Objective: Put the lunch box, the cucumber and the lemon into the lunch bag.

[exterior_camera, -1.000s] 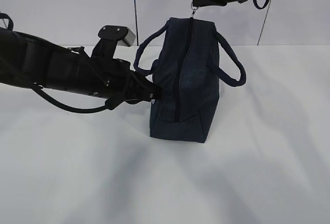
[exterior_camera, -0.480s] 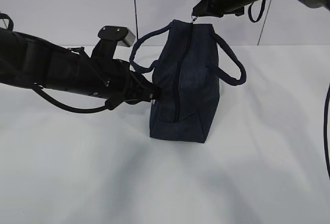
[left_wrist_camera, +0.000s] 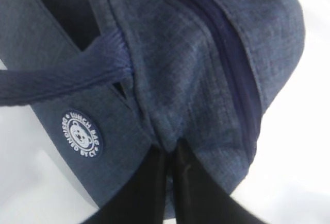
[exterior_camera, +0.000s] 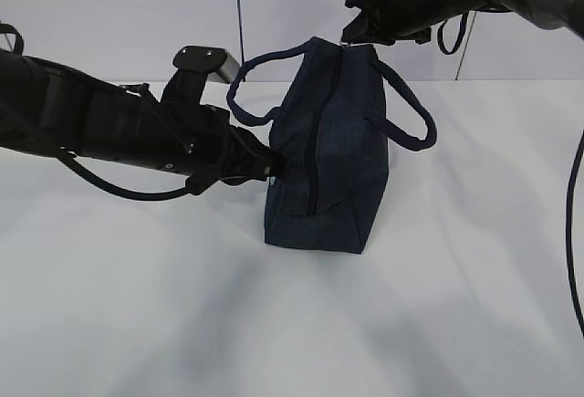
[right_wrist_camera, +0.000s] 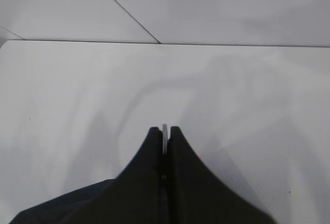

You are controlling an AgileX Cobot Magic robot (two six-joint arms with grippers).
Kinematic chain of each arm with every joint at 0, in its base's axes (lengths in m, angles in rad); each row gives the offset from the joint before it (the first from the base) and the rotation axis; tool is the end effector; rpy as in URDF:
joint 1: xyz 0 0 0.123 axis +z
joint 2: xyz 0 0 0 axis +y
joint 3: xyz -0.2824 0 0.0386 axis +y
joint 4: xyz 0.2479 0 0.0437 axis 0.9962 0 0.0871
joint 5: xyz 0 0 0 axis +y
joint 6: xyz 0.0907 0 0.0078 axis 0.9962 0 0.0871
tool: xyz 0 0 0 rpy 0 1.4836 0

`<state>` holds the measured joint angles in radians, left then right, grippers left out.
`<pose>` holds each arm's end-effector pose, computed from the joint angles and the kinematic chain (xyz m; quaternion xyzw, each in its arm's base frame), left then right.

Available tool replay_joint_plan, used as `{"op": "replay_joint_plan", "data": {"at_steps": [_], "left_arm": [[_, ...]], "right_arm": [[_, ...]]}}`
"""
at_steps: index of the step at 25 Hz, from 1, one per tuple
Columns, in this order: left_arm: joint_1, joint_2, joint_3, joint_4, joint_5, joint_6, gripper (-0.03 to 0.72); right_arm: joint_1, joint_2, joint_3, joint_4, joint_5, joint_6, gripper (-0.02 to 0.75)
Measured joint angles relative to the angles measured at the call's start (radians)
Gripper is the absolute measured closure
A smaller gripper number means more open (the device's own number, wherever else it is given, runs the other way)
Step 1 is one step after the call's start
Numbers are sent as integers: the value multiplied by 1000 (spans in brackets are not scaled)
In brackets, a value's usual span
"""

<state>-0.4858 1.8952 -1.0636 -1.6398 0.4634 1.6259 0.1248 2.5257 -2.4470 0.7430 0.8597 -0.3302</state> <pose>0.3238 -0.2170 0.1715 0.2963 0.8390 -0.3035 0.3408 0.5529 0.1164 0.2284 -0.0750 0.8778 0.3054 0.3613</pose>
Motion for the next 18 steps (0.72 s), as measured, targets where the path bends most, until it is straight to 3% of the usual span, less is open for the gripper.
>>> {"op": "replay_joint_plan", "data": {"at_steps": [13, 18], "left_arm": [[0, 0, 0, 0, -27, 0, 697], [-4, 0, 0, 0, -102, 0, 697]], "right_arm": [[-7, 40, -2, -4, 20, 0, 738], [-30, 40, -11, 52, 138, 0, 738]]}}
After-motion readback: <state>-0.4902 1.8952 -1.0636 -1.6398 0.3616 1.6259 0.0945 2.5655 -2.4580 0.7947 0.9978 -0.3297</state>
